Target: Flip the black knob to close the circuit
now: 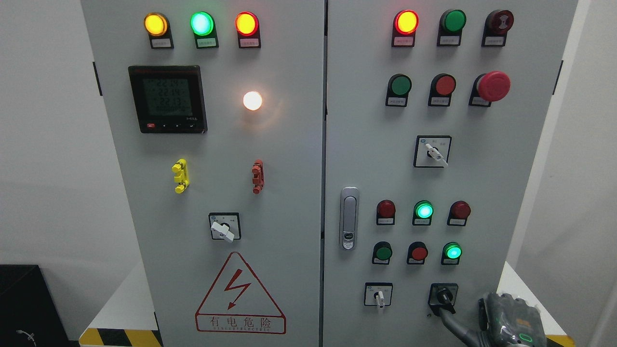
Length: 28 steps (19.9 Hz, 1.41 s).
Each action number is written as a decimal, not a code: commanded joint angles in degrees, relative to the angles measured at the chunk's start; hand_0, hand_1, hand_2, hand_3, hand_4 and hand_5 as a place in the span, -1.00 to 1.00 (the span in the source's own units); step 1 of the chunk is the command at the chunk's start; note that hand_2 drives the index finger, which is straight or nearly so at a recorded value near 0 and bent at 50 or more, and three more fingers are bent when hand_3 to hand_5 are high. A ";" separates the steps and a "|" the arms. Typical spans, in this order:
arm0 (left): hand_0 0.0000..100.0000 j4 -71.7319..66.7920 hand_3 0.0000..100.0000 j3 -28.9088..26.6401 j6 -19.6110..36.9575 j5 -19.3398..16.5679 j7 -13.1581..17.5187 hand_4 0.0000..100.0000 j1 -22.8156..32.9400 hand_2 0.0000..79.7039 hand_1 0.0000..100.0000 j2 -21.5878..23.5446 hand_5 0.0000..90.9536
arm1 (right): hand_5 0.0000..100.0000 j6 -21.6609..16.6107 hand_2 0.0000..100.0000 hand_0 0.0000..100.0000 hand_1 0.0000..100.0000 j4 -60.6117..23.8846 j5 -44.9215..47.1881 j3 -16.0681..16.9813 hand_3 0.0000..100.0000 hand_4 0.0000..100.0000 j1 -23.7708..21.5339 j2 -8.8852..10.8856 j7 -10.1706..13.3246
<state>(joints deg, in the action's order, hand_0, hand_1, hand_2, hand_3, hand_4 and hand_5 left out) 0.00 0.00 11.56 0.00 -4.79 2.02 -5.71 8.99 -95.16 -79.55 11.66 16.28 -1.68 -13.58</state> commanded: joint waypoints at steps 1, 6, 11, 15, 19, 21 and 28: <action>-1.00 -1.32 -1.00 1.14 -0.04 -1.23 -0.04 -1.00 0.00 -1.00 -1.00 0.00 -1.00 | 0.56 0.15 0.54 -1.00 -0.80 0.07 0.19 1.26 0.90 0.52 0.69 0.10 0.13; -1.00 -1.23 -1.00 1.14 -0.04 -1.23 -0.04 -1.00 0.00 -1.00 -1.00 0.00 -1.00 | 0.56 0.06 0.54 -1.00 -0.80 -0.11 0.36 1.34 0.90 0.52 0.77 0.45 0.13; -1.00 -1.23 -1.00 1.14 -0.04 -1.23 -0.04 -1.00 0.00 -1.00 -1.00 0.00 -1.00 | 0.55 0.06 0.54 -1.00 -0.80 -0.28 1.50 1.26 0.90 0.52 0.77 0.45 0.13; -1.00 -1.23 -1.00 1.14 -0.04 -1.23 -0.04 -1.00 0.00 -1.00 -1.00 0.00 -1.00 | 0.56 0.06 0.54 -1.00 -0.81 -0.55 2.21 0.82 0.90 0.52 0.51 0.54 0.13; -1.00 -1.23 -1.00 1.14 -0.04 -1.23 -0.04 -1.00 0.00 -1.00 -1.00 0.00 -1.00 | 0.55 -0.11 0.54 -1.00 -0.81 -0.55 2.30 -0.06 0.90 0.52 0.16 0.28 0.13; -1.00 -1.32 -1.00 1.14 -0.04 -1.23 -0.04 -1.00 0.00 -1.00 -1.00 0.00 -1.00 | 0.56 -0.02 0.54 -1.00 -0.81 -0.55 2.30 -1.11 0.90 0.52 -0.37 0.36 0.13; -1.00 -1.23 -1.00 1.14 -0.04 -1.23 -0.04 -1.00 0.00 -1.00 -1.00 0.00 -1.00 | 0.56 -0.11 0.54 -1.00 -0.80 -0.64 2.91 -3.22 0.90 0.52 -1.60 0.36 0.22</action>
<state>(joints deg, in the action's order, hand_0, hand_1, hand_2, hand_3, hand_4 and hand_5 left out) 0.00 0.00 11.56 0.00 -4.79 2.02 -5.71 9.38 -95.62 -77.27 11.00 15.65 -0.11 -13.36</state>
